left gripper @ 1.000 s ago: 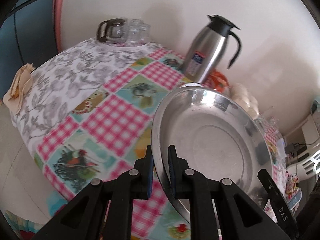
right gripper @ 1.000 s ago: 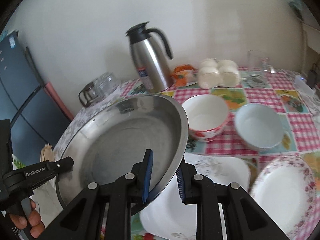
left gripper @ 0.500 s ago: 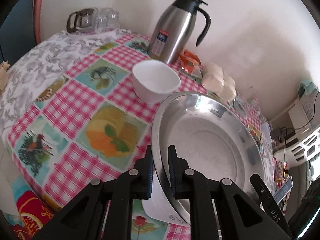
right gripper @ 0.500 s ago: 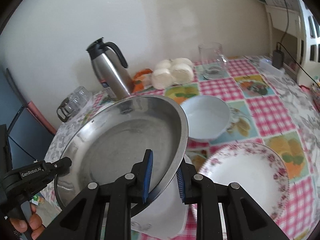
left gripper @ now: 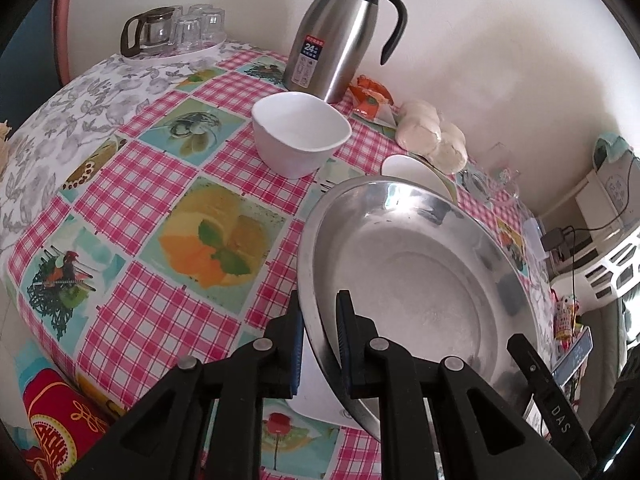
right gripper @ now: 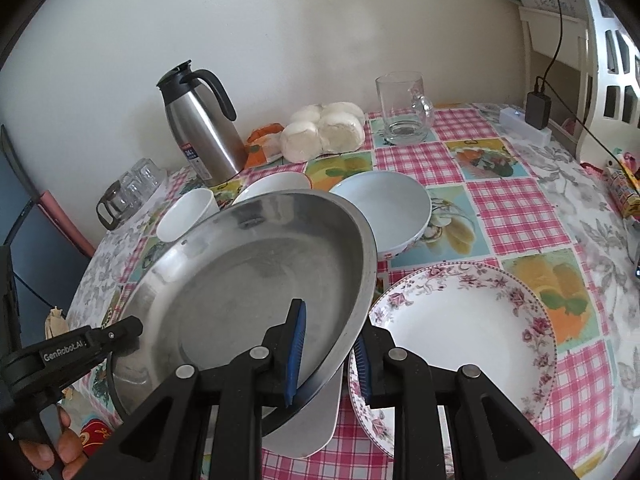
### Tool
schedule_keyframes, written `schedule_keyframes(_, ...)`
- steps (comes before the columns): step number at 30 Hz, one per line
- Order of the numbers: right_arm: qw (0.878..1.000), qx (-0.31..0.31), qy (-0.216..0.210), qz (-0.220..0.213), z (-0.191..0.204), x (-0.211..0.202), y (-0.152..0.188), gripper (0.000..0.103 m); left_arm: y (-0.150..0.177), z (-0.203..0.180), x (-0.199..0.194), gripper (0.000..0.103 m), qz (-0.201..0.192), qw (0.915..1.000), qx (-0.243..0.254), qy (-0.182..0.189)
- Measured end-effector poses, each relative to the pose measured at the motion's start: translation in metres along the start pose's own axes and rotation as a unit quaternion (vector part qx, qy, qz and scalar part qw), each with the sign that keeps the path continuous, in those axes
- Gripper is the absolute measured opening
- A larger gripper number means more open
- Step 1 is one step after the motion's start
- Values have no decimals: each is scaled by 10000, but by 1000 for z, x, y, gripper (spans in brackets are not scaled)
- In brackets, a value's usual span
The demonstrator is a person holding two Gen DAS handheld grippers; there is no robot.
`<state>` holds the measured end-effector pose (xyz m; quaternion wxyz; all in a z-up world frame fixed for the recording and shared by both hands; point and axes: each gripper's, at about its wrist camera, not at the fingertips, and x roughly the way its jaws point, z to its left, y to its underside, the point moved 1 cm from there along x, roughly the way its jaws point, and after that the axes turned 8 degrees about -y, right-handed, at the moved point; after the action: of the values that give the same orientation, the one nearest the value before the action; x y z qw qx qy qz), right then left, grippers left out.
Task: Organize plates and bowls
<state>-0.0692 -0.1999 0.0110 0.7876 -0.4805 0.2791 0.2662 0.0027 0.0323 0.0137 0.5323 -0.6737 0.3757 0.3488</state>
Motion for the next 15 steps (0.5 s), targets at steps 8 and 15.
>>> schedule_keyframes(8, 9998, -59, 173, 111, 1, -3, 9, 27, 7, 2, -4, 14, 55, 9999, 60, 105)
schedule_keyframes(15, 9994, -175, 261, 129, 6, -7, 14, 27, 11, 7, -2, 14, 217, 9997, 2, 136)
